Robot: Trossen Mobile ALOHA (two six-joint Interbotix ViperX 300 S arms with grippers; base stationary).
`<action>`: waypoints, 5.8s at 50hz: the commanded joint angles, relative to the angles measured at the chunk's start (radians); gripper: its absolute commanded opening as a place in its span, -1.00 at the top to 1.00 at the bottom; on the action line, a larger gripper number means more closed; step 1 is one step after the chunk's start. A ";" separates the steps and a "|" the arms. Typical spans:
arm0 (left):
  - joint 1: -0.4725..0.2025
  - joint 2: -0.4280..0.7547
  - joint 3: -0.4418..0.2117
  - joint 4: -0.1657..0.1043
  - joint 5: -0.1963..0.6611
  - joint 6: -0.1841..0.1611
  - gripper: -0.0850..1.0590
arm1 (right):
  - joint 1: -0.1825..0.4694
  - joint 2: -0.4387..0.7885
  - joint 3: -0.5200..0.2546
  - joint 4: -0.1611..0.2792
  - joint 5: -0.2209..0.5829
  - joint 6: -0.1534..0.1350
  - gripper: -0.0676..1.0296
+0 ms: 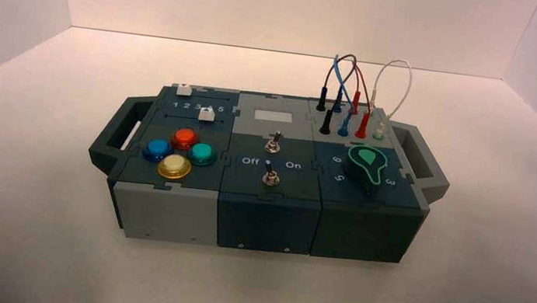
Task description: Flip the bottom switch on with the right gripper.
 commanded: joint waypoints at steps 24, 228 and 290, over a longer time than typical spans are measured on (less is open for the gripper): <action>-0.026 0.327 -0.055 -0.009 0.015 -0.058 0.91 | 0.179 0.018 -0.029 0.098 0.071 0.005 0.92; -0.026 0.931 -0.097 0.072 -0.080 -0.057 0.91 | 0.434 0.792 -0.201 0.391 0.026 0.115 0.92; -0.075 0.621 -0.055 0.077 -0.091 -0.063 0.91 | 0.394 0.609 -0.221 0.341 -0.075 0.038 0.92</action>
